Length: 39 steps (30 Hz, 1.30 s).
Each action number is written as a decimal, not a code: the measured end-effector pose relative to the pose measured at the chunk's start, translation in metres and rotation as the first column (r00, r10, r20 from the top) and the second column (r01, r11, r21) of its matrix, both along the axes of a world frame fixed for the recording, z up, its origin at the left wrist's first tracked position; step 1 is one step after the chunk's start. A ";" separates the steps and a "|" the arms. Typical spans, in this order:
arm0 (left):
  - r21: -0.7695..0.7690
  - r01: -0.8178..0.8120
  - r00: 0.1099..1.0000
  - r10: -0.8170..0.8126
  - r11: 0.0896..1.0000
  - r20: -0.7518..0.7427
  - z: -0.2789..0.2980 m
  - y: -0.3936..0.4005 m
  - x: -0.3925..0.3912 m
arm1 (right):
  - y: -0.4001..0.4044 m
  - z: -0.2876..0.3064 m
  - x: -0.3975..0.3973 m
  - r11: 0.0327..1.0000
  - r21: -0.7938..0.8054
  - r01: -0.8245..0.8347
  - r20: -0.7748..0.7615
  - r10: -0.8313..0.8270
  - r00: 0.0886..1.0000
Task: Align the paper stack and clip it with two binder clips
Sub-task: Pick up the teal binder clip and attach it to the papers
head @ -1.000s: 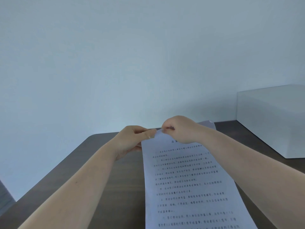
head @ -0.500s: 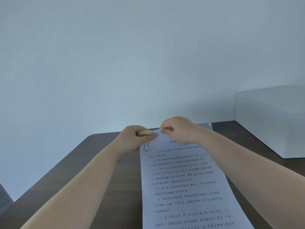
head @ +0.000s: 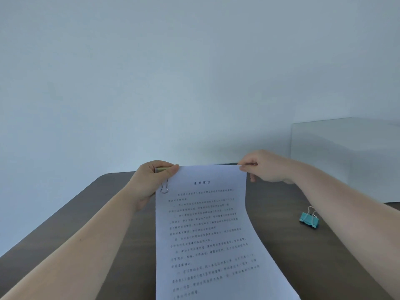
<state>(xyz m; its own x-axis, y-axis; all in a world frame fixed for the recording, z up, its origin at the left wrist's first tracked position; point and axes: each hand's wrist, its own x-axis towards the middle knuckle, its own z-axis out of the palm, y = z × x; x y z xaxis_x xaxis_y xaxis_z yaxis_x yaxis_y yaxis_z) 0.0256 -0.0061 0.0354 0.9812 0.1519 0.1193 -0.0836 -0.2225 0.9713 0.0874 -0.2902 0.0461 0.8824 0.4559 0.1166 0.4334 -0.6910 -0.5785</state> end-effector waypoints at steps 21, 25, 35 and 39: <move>0.907 0.035 0.990 -0.136 0.419 0.025 0.002 -0.122 0.043 | -0.054 -0.025 0.003 0.952 -0.083 0.296 0.054 -0.292 0.955; 0.929 0.024 0.990 -0.137 0.368 0.029 -0.006 -0.128 0.047 | -0.077 -0.041 0.005 0.757 -0.523 0.392 -0.008 -0.464 0.886; 0.919 0.074 0.988 -0.153 0.387 -0.015 -0.015 -0.130 0.050 | -0.089 -0.050 -0.003 0.806 -0.449 0.386 -0.337 -0.552 0.762; 0.915 0.088 0.982 -0.190 0.392 -0.013 -0.020 -0.128 0.049 | -0.080 -0.050 -0.001 0.870 -0.253 0.423 -0.261 -0.483 0.836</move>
